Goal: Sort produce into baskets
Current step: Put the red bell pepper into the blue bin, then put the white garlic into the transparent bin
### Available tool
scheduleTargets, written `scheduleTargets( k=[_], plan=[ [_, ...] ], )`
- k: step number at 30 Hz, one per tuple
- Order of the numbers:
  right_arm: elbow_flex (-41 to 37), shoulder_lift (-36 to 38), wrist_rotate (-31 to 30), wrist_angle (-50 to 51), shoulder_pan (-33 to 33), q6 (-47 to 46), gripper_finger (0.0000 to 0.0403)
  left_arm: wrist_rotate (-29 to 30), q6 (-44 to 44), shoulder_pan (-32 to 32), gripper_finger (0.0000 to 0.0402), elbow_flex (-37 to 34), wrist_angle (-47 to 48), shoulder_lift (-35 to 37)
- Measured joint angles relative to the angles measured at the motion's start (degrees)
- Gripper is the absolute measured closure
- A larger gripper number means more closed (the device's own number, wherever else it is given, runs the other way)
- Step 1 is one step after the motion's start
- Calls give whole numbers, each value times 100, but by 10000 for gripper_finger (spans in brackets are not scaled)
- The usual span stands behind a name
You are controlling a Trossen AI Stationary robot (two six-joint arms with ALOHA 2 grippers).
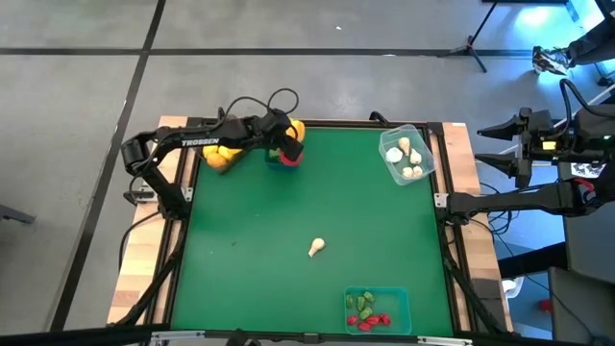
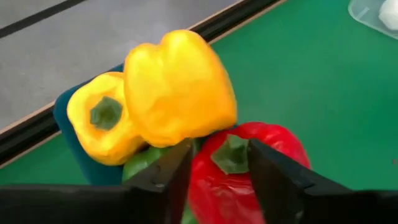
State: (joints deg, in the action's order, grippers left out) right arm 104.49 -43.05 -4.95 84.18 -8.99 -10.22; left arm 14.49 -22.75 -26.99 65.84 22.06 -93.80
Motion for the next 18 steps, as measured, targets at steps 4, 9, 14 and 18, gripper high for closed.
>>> scheduleTargets(
  k=[4, 9, 14, 18],
  plan=[
    [0, 0, 0, 0, 0, 2, 75, -57, -13, -17, 200, 7, 158, 11],
    [0, 0, 0, -2, 0, 1, 75, -66, -12, -17, 157, 9, 205, 26],
    [0, 0, 2, -2, 0, 2, 75, -68, -30, -92, 143, 6, 318, 147],
    [0, 0, 2, -2, -2, 1, 75, -85, -263, -204, 141, 4, 310, 327]
  ],
)
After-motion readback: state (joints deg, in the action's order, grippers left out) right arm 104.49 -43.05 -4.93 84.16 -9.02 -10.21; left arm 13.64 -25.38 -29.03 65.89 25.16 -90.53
